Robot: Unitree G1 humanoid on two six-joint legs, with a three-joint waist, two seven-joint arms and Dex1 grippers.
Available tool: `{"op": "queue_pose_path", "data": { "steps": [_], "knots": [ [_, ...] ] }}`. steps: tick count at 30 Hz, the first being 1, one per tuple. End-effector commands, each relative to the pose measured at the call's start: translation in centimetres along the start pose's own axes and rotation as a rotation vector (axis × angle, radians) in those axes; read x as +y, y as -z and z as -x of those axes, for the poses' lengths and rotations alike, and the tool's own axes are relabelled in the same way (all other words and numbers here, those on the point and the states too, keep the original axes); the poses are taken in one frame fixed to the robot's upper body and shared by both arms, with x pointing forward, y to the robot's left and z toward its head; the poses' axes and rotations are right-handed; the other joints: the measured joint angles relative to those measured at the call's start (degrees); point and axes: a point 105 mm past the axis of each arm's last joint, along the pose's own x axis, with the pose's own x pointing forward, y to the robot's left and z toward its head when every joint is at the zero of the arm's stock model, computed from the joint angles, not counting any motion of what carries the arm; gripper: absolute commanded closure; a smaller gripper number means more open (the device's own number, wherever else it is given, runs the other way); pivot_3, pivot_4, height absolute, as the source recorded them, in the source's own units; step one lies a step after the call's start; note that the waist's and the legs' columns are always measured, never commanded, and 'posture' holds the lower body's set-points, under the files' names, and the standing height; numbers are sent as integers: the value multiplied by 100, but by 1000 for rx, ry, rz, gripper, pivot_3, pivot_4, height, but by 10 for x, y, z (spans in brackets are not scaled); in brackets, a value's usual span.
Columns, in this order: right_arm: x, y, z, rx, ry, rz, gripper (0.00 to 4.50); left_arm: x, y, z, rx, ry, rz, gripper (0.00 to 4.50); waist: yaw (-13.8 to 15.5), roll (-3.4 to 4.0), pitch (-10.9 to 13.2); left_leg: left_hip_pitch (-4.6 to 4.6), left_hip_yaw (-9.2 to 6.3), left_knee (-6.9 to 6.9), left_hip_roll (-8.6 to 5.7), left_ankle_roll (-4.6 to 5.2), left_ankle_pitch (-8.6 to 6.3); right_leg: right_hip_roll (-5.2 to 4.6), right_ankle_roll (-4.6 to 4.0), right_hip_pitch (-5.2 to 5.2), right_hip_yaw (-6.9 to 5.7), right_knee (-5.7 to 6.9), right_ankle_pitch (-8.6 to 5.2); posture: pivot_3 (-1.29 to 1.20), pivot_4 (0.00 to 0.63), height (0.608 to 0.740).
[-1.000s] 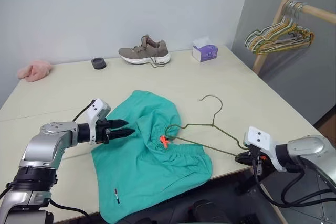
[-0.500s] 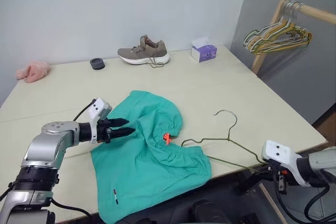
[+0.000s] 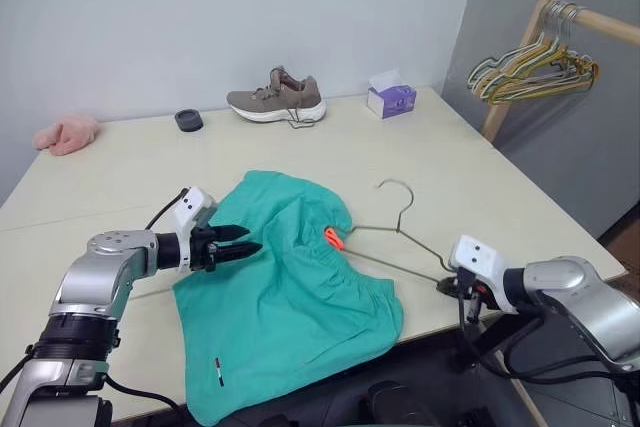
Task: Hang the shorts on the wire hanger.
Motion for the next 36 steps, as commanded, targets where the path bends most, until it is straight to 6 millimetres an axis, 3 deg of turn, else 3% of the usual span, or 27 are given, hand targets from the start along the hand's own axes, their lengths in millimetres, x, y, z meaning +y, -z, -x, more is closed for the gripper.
{"op": "queue_pose_path", "data": {
  "steps": [1, 5, 8, 12, 15, 24, 27, 32, 34, 36],
  "knots": [
    [-19, -31, 12, -116, 107, 42, 4500, 2, -9, 4, -32, -24, -38, 1744, 0, 0, 0, 0, -1, 0, 1, 0, 0, 0, 0, 0, -1, 0, 0, -258, 0, 740],
    [-11, -54, 7, -191, 87, 115, 4500, 3, -9, 1, -38, -29, -42, 1744, -1, 0, 0, 0, -3, -1, 2, 0, 0, -2, 0, 0, -2, 0, 0, -264, 0, 740],
    [7, -64, 4, -202, 10, 193, 4500, 6, -13, -1, -53, -50, -55, 1744, -1, 0, 0, -1, -3, 0, 1, 0, 0, -19, 0, 0, -4, 0, 0, -267, 0, 740],
    [25, -54, 4, -137, -75, 270, 4500, 11, -16, -2, -67, -79, -66, 1744, 6, 0, 0, -2, -4, 0, -3, 0, 0, -25, 0, -1, -7, -1, 0, -267, 0, 740],
    [29, -41, 4, -66, -113, 219, 4500, 13, -15, -2, -75, -93, -65, 1744, 1, -2, -2, -1, -4, 2, -5, 0, 0, -27, 0, 2, -8, -2, 0, -270, 0, 740],
    [14, -32, -16, -9, -115, -226, 4500, 15, -14, -4, -90, -108, -70, 1744, -14, -2, -2, -1, -9, 0, -1, 0, 0, -26, -1, 0, -10, 2, 1, -266, 0, 740],
    [26, -31, -19, 23, -203, -366, 4500, 16, -14, -5, -97, -114, -73, 1744, -6, -2, -3, -3, -11, 1, -4, 0, 0, -29, -2, 1, -11, 2, 1, -262, 0, 740],
    [54, -25, -16, 114, -345, -426, 4500, 18, -14, -6, -108, -132, -81, 1744, 7, -2, -3, -4, -13, 1, -6, 1, 0, -33, -1, 1, -15, 2, 1, -257, 0, 740],
    [55, -27, -19, 113, -350, -483, 4500, 18, -14, -6, -111, -134, -83, 1744, 3, -2, -4, -4, -13, 1, -6, 1, 0, -32, -1, 1, -15, 2, 1, -257, 0, 740],
    [41, -37, -30, 57, -275, -580, 4500, 18, -14, -6, -116, -141, -84, 1744, -13, -4, -5, -3, -14, 0, -5, 1, 0, -31, -1, 1, -17, 2, 1, -252, 0, 740]
  ]
}}
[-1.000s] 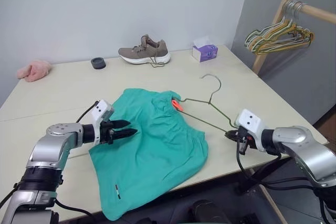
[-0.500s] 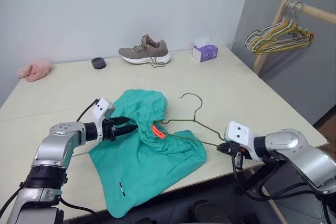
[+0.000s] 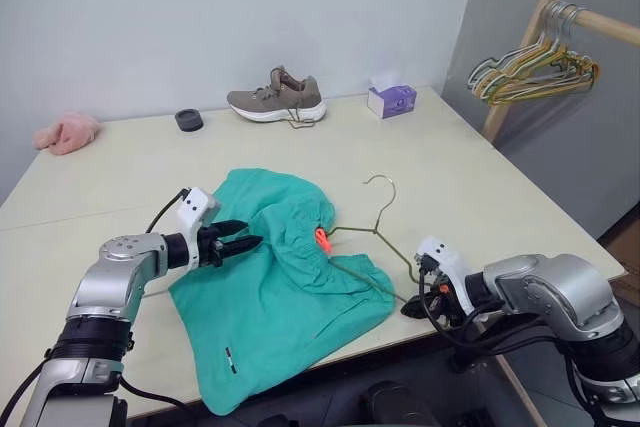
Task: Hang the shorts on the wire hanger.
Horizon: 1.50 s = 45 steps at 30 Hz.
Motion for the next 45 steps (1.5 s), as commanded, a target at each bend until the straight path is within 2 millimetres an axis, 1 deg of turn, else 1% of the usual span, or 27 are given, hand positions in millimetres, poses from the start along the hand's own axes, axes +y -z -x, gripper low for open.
{"op": "queue_pose_path", "data": {
  "steps": [1, 2, 4, 7, 8, 9, 10, 12, 13, 14, 15, 16, 17, 19, 20, 21, 23, 25, 27, 31, 32, 34, 36, 38, 41, 43, 45],
  "knots": [
    [-11, -30, -2, -142, 60, -108, 4500, 4, -16, 3, -58, -28, -44, 1744, -32, -2, -2, 1, 0, 0, 3, 0, 0, 3, 0, -1, 1, 3, 0, -252, 0, 740],
    [-16, -38, -5, -190, 79, -152, 4500, 4, -16, 3, -60, -30, -44, 1744, -32, 0, -3, 1, 0, -1, 6, 0, 0, 7, 0, -2, 3, 5, 0, -252, 0, 740],
    [-17, -53, -7, -278, 59, -224, 4500, 5, -16, 3, -62, -33, -45, 1744, -16, 4, -3, -3, 0, -2, 5, 0, 0, 7, -1, -9, 4, 9, 1, -250, 0, 740],
    [-19, -80, -4, -411, 47, -301, 4500, 6, -17, 3, -72, -47, -45, 1744, -6, 4, -3, -17, -1, -2, -3, -1, 0, -4, -28, -20, 2, 10, 18, -253, 0, 740],
    [-14, -93, 2, -454, 51, -269, 4500, 7, -18, 3, -82, -56, -46, 1744, -5, 6, -2, -19, 0, -1, -6, -1, 0, -8, -27, -21, 2, 10, 19, -251, 0, 740],
    [-8, -103, 9, -490, 61, -196, 4500, 8, -19, 3, -91, -65, -48, 1744, -5, 9, 0, -19, 2, -1, -8, 0, 0, -10, -25, -22, 4, 10, 21, -251, 0, 740],
    [-1, -112, 15, -524, 99, -83, 4500, 9, -21, 2, -102, -75, -50, 1744, 0, 10, 0, -20, 3, -1, -9, 0, 0, -12, -24, -23, 4, 10, 22, -251, 0, 740],
    [9, -119, 20, -553, 136, 67, 4500, 10, -22, 2, -114, -86, -53, 1744, 9, 8, -1, -23, 1, -1, -12, 0, 0, -16, -22, -23, 0, 6, 22, -250, 0, 740],
    [14, -119, 22, -553, 180, 214, 4500, 11, -24, 2, -125, -96, -49, 1744, 5, 7, -2, -24, 0, -1, -11, 0, 0, -16, -22, -23, -1, 4, 22, -250, 0, 740],
    [19, -117, 21, -544, 199, 317, 4500, 13, -25, 2, -132, -103, -45, 1744, 0, 7, -2, -26, 0, -2, -11, 0, 0, -16, -21, -23, -2, 2, 21, -251, 0, 740],
    [26, -110, 19, -511, 209, 457, 4500, 15, -27, 3, -145, -115, -36, 1744, -4, 7, -2, -26, 0, -3, -12, 0, -1, -16, -19, -23, -2, 0, 20, -251, 0, 740],
    [29, -95, 14, -435, 219, 606, 4500, 18, -30, 5, -160, -127, -22, 1744, 1, 7, -2, -26, 0, -3, -12, 0, -1, -16, -11, -23, -3, -2, 15, -251, 0, 740],
    [31, -84, 10, -379, 217, 693, 4500, 19, -32, 7, -170, -135, -13, 1744, 6, 6, -3, -27, -1, -3, -13, 0, -1, -16, 6, -23, -5, -3, 5, -251, 0, 740],
    [24, -62, 5, -278, 212, 757, 4500, 20, -32, 11, -169, -124, 1, 1744, -11, 2, -5, -26, 0, -4, -12, 0, -1, -15, 11, -22, -5, -6, 2, -248, 0, 740],
    [20, -55, 3, -238, 214, 771, 4500, 18, -30, 13, -156, -101, 4, 1744, -29, 3, -4, -26, 0, -3, -10, 0, -1, -13, 11, -22, -5, -5, 2, -248, 0, 740],
    [15, -49, 2, -200, 216, 770, 4500, 14, -27, 15, -140, -76, 4, 1744, -53, 3, -3, -23, 4, -3, -10, 0, -1, -11, 11, -22, 0, -4, 2, -248, 0, 740],
    [8, -44, 1, -164, 222, 767, 4500, 10, -22, 17, -116, -50, 2, 1744, -90, 3, -4, -15, 14, -2, -8, 0, 0, -5, 11, -21, 13, -1, 2, -246, 0, 740],
    [6, -49, -2, -177, 217, 695, 4500, 10, -18, 19, -102, -46, 1, 1744, -103, 2, -5, -7, 12, -2, -4, 0, 0, -1, 11, -16, 12, -1, 2, -246, 0, 740],
    [8, -55, -5, -207, 189, 604, 4500, 9, -17, 20, -99, -46, 1, 1744, -96, 2, -4, -7, 7, -3, 1, 0, 0, 3, 10, -15, 9, 0, 2, -244, 0, 740],
    [14, -66, -11, -238, 81, 316, 4500, 7, -15, 21, -94, -29, -1, 1744, -38, 0, -6, -15, -3, -1, -1, 0, 0, -2, 5, -17, 2, 4, 4, -244, 0, 740],
    [16, -66, -14, -227, 58, 269, 4500, 7, -16, 20, -94, -30, -2, 1744, -20, 0, -6, -15, -3, 0, -1, 0, 0, -3, -17, -17, 1, 4, 17, -244, 0, 740],
    [17, -69, -17, -220, 40, 217, 4500, 7, -17, 20, -96, -32, -6, 1744, -7, 4, -5, -13, -3, 1, -4, 0, 0, -7, -19, -16, 1, 6, 19, -241, 0, 740],
    [21, -80, -18, -263, 34, 184, 4500, 7, -18, 19, -101, -35, -13, 1744, 17, 0, -7, -13, -3, 2, -7, 0, 1, -10, -19, -15, -1, 7, 19, -235, 0, 740],
    [21, -93, -16, -321, 58, 176, 4500, 7, -20, 19, -111, -37, -14, 1744, 21, 0, -7, -16, -7, 2, -6, 0, 1, -10, -19, -16, -5, 6, 19, -229, 0, 740],
    [18, -109, -7, -429, 151, 296, 4500, 11, -26, 22, -146, -79, -11, 1744, 24, 1, -7, -18, -7, 1, -6, 0, 0, -10, -19, -18, -5, 5, 19, -223, 0, 740],
    [19, -117, -3, -480, 189, 367, 4500, 17, -37, 25, -186, -117, -7, 1744, 21, 1, -7, -18, -4, 1, -9, 0, 0, -13, -19, -18, -4, 4, 19, -223, 0, 740],
    [23, -122, -2, -505, 216, 440, 4500, 23, -57, 35, -264, -135, 26, 1744, 16, 1, -7, -19, -3, 1, -8, 0, 0, -13, -17, -20, -3, 4, 18, -229, 0, 740]
  ]
}}
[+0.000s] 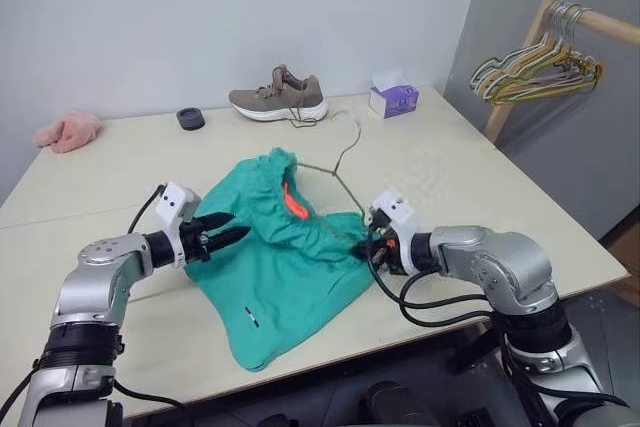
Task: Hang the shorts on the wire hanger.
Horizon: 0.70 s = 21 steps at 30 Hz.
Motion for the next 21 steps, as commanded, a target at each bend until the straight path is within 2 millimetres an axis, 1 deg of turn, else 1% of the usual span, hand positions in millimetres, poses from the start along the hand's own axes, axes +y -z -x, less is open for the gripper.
{"op": "queue_pose_path", "data": {
  "steps": [1, 3, 6, 7, 8, 9, 10, 12, 14, 16, 18, 21],
  "knots": [
    [7, -24, 3, -112, 24, 164, 4500, 11, -59, 14, -184, -45, -25, 1576, -6, 0, 0, -2, -1, 0, 1, 0, 0, 1, 3, -2, -1, 2, -2, -229, 0, 740],
    [6, -26, 2, -112, 42, 231, 4500, 13, -89, 24, -255, -39, -57, 1216, -7, -1, 0, -3, -5, 0, 3, 0, 0, 5, 11, -3, -5, 4, -7, -229, 0, 740],
    [2, -24, 1, -94, 74, 331, 4500, 11, -125, 36, -302, -3, -140, 259, -20, -1, 0, -2, -5, -1, 3, 0, 0, 8, 22, -2, -4, 3, -13, -229, 0, 740],
    [0, -24, 1, -87, 81, 361, 4500, 10, -136, 40, -306, 12, -185, 12, -23, -1, 0, -3, -3, -1, 1, 0, 0, 8, 22, -2, -3, 1, -13, -216, 0, 740],
    [-1, -23, 1, -80, 86, 384, 4500, 8, -144, 42, -302, 26, -223, 12, -21, 0, 0, 0, 1, -2, -2, 0, 0, 8, 22, -1, 2, 0, -13, -216, 0, 740],
    [-2, -22, 1, -72, 94, 445, 4500, 6, -150, 43, -275, 42, -291, 12, -21, 0, 0, -1, 3, -1, -4, 0, 0, 8, 23, -1, 3, -1, -13, -212, 0, 740],
    [-2, -21, 1, -65, 95, 476, 4500, 5, -154, 43, -239, 59, -355, 12, -19, 1, 1, -1, 5, -1, -5, 0, 0, 8, 23, -2, 3, -1, -13, -210, 0, 740],
    [-2, -20, 0, -58, 94, 547, 4500, 3, -152, 41, -157, 98, -456, 12, -20, 4, 3, 3, 7, -4, -6, 0, 0, 8, 23, -1, 5, -2, -13, -210, 0, 740],
    [-1, -20, -1, -59, 94, 605, 4500, 0, -142, 39, -46, 160, -531, 12, -20, 8, 5, 5, 7, -4, -5, 0, 0, 10, 23, -1, 5, 0, -14, -211, 0, 740],
    [1, -20, -2, -61, 95, 686, 4500, 1, -129, 34, 80, 200, -646, 12, -20, 9, 6, 6, 7, -5, -2, 0, 0, 16, 23, -2, 5, 2, -15, -213, 0, 740],
    [2, -20, -2, -62, 93, 740, 4500, 1, -123, 29, 132, 237, -701, 12, -18, 8, 6, 5, 7, -4, 0, 0, 1, 22, 23, -2, 5, 3, -15, -224, 0, 740],
    [4, -21, -2, -62, 89, 797, 4500, -1, -119, 25, 173, 301, -725, 12, -19, 4, 6, -2, 7, -2, 1, 0, 1, 23, 23, -6, 5, 2, -15, -230, 0, 740]
  ]
}}
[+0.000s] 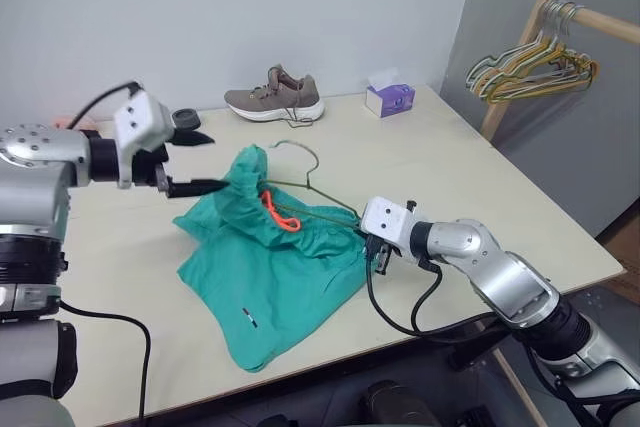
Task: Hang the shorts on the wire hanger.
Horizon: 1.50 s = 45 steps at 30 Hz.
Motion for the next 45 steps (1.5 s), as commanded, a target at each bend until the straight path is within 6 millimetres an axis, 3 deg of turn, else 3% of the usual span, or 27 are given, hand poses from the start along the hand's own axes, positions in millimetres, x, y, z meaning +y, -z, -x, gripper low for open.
{"op": "queue_pose_path", "data": {
  "steps": [1, 9, 14, 19, 28, 31, 35, 39, 42, 44, 45],
  "knots": [
    [-8, -16, 3, -47, 27, 109, 4500, 2, -10, 4, 10, 46, -86, 12, -2, -1, 0, -1, 1, 0, 0, 0, 0, 0, 0, -1, 2, -1, 0, -237, 0, 740],
    [-8, -24, 5, -78, 51, 185, 4500, -35, 11, -6, 40, 244, -40, 12, -41, 0, 0, 0, 7, 0, 6, 1, 0, -3, 0, -5, 12, 1, 0, -253, 0, 740],
    [-8, -33, 6, -124, 51, 194, 4500, -45, 19, -18, 53, 263, -49, 12, -22, -1, -1, -1, 3, 3, 7, 0, 0, -3, 0, -4, 6, 6, 0, -253, 0, 740],
    [-5, -37, 7, -151, 44, 201, 4500, -44, 19, -27, 38, 243, -10, 1149, -20, -1, -1, 2, 2, 7, 4, 1, 0, -4, 1, 2, 4, 6, 0, -253, 0, 740],
    [-2, -40, 8, -192, 26, 254, 4500, -50, 19, -29, 47, 261, 1, 3869, -32, -1, -1, 2, 1, 7, 5, 1, 0, -4, 0, 0, 5, 6, 1, -255, 0, 740],
    [-1, -24, 16, -152, -29, 266, 4500, -49, 21, -28, 62, 253, -1, 4256, -26, -1, -1, 2, 2, 7, 3, 1, 0, -4, 0, 2, 5, 6, 1, -254, 0, 740],
    [-20, 12, 33, -36, 10, 256, 3401, -44, 26, -25, 84, 213, 4, 4322, -16, -1, -1, 2, 3, 7, 0, 1, 0, -4, 1, 3, 5, 3, 0, -249, 0, 740],
    [-30, 45, 55, 71, 41, 158, 1980, -38, 26, -24, 76, 160, 22, 4468, -3, -3, -2, 6, 5, 8, -2, 1, 0, -5, 1, 8, 6, 4, 0, -234, 0, 740],
    [-17, 44, 55, 21, 33, 34, 1004, -36, 24, -24, 53, 136, 44, 4497, -19, -4, -3, 6, -2, 5, 7, 1, 0, -3, 0, 7, 0, 4, 0, -238, 0, 740],
    [-11, 33, 44, -38, 46, -42, 347, -35, 22, -24, 39, 125, 53, 4497, -47, -3, -2, 11, 1, 4, 14, 1, 0, 3, 0, 6, 5, 10, 0, -240, 0, 740],
    [-9, 24, 34, -83, 63, -92, 340, -34, 21, -25, 32, 119, 55, 4497, -66, -4, -3, 13, 2, 3, 14, 1, 0, 7, 0, 5, 9, 15, 0, -240, 0, 740]
  ]
}}
